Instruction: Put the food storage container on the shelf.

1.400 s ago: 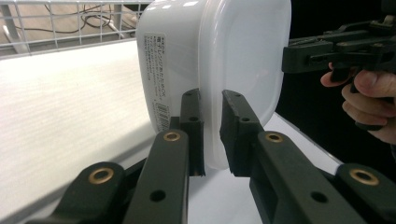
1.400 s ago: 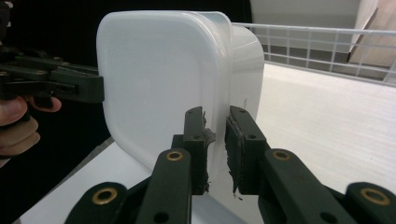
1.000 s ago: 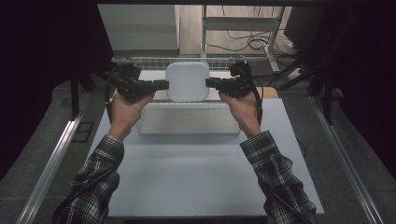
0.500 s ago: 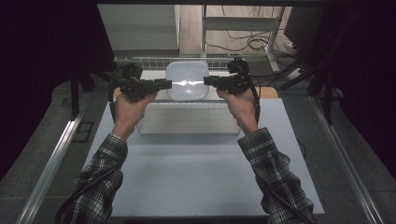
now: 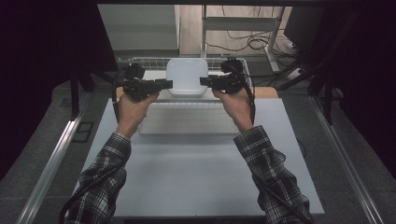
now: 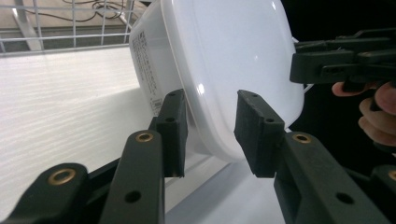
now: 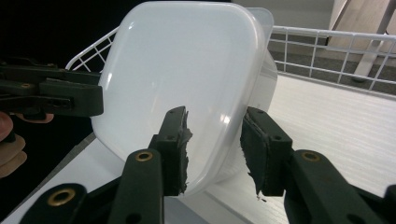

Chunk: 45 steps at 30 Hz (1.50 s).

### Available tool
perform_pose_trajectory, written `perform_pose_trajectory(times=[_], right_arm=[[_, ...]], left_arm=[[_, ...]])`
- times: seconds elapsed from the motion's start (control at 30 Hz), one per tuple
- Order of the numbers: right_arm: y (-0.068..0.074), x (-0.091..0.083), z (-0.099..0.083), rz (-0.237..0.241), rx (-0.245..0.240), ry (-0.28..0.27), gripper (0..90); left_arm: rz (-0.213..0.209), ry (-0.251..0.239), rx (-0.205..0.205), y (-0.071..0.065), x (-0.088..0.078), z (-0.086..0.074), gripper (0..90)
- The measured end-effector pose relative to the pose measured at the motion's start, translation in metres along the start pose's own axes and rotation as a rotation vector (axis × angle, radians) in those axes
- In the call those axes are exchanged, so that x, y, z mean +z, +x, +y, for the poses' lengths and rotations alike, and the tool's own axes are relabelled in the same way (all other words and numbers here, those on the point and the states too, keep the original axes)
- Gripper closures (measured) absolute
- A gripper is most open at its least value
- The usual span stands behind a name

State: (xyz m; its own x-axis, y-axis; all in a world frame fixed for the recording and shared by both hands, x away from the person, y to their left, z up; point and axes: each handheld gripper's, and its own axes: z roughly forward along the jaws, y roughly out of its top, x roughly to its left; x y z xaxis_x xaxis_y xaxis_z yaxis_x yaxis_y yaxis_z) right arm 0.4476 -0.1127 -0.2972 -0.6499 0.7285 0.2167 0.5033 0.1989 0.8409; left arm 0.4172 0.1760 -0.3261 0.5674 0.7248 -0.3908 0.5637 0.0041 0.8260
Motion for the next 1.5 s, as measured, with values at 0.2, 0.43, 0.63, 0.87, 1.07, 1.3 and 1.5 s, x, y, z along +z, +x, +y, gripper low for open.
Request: perform_pose_trajectory(times=[0.2,0.43,0.63,0.87,1.07,1.3,1.5], right_arm=[[-0.001,0.005,0.003,-0.017,-0.013,0.014,53.9],[0.0,0.011,0.008,-0.071,-0.03,0.013,46.8],[-0.002,0.017,0.012,-0.115,-0.031,-0.009,46.2],[-0.007,0.023,0.015,-0.134,-0.009,-0.021,42.9],[-0.009,0.017,0.013,-0.069,-0.015,-0.049,25.0],[-0.007,0.01,0.005,-0.034,-0.07,-0.027,5.4],[-0.007,0.004,-0.012,-0.004,-0.11,-0.029,1.4]], left_arm=[[0.021,0.009,0.01,0.0,0.003,0.005,59.7],[0.098,0.009,0.035,0.001,0.007,0.013,47.4],[0.144,-0.003,0.051,0.002,0.012,0.019,45.0],[0.241,0.007,0.124,0.0,0.019,0.026,31.6],[0.154,0.01,0.134,-0.003,0.017,0.027,20.6],[0.09,0.052,0.181,-0.012,0.016,0.018,7.1],[0.046,0.054,0.224,-0.019,0.014,0.007,4.4]])
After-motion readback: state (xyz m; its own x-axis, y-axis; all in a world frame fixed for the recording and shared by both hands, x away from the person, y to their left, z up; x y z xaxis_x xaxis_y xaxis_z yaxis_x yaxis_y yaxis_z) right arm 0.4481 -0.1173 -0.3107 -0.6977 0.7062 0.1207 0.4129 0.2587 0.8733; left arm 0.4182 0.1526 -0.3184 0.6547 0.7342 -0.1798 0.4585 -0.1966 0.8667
